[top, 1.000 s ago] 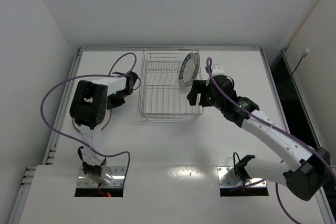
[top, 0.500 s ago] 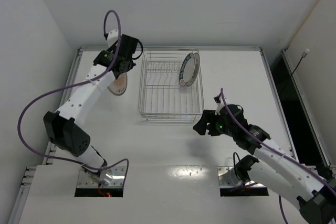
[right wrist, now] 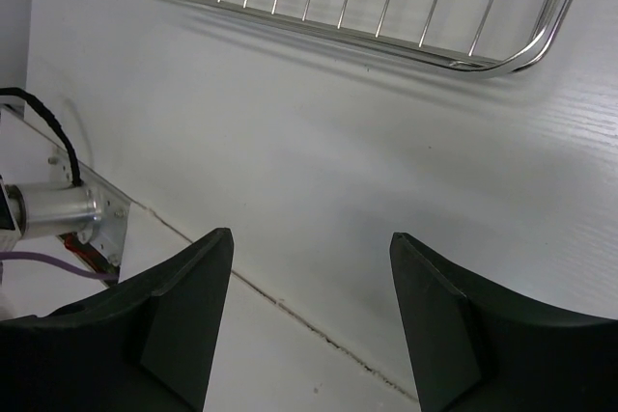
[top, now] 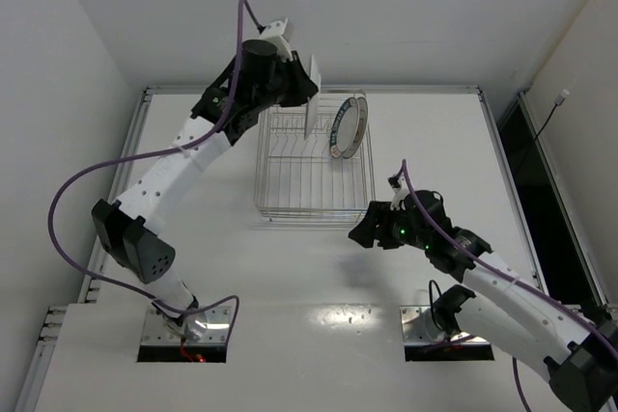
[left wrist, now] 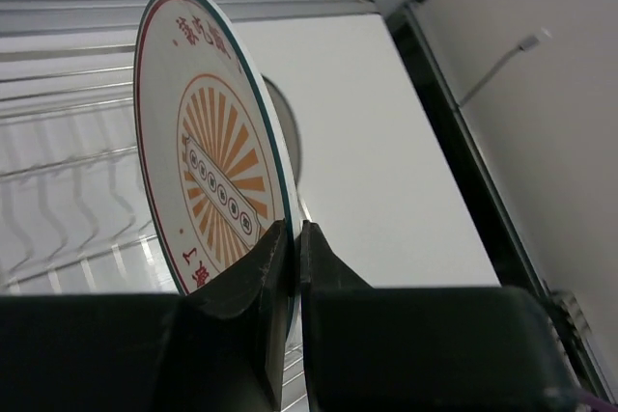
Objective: Load the plates into the dish rack
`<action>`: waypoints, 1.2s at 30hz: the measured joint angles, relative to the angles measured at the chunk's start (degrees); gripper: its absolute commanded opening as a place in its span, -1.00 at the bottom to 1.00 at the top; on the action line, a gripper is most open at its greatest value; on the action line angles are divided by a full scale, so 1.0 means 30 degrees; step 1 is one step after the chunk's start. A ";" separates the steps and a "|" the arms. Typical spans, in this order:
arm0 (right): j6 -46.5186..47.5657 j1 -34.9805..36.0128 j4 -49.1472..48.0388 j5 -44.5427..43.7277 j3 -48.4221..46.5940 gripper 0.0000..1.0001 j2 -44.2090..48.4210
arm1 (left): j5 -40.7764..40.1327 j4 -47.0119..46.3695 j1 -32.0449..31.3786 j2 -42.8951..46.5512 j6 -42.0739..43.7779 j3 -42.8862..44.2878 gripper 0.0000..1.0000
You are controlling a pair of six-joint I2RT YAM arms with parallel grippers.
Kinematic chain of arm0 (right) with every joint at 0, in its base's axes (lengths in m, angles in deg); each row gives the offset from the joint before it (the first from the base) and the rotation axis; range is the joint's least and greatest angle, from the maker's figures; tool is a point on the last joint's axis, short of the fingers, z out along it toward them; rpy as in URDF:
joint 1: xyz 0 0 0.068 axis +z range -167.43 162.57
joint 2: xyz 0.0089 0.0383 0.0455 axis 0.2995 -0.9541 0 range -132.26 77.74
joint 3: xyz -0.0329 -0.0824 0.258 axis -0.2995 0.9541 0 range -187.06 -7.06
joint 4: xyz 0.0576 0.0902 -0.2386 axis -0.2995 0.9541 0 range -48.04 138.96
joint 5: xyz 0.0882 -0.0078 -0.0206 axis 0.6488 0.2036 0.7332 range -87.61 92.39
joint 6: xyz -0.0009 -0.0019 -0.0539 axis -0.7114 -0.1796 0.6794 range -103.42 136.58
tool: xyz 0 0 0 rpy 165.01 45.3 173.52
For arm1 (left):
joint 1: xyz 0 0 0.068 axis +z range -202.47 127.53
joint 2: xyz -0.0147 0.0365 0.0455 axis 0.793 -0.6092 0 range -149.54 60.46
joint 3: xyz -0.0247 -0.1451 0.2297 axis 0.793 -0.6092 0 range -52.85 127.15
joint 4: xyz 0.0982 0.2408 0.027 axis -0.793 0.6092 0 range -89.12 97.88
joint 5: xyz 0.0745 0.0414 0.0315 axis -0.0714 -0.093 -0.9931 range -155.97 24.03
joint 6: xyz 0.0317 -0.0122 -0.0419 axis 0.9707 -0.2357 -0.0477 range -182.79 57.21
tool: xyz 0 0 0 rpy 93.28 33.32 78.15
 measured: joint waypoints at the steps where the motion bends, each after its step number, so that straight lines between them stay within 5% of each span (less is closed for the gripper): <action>1: 0.0000 0.0000 -0.0058 0.0087 0.0000 0.26 -0.0066 | 0.0984 -0.0925 -0.0036 -0.0182 0.0102 -0.0313 -1.00; 6: 0.0000 0.0000 -0.0168 0.0357 0.0000 0.26 -0.0255 | 0.4481 -0.4058 0.0051 -0.1719 0.0029 -0.1515 -1.00; 12: 0.0029 0.0000 -0.0313 0.0408 0.0000 0.26 -0.0255 | 0.5603 -0.5537 0.0073 -0.3585 -0.0160 -0.1508 -1.00; 36: 0.0175 0.0000 -0.0408 0.0459 0.0000 0.26 -0.0634 | 0.1581 -0.7424 -0.0080 -0.5049 -0.1494 -0.1515 -1.00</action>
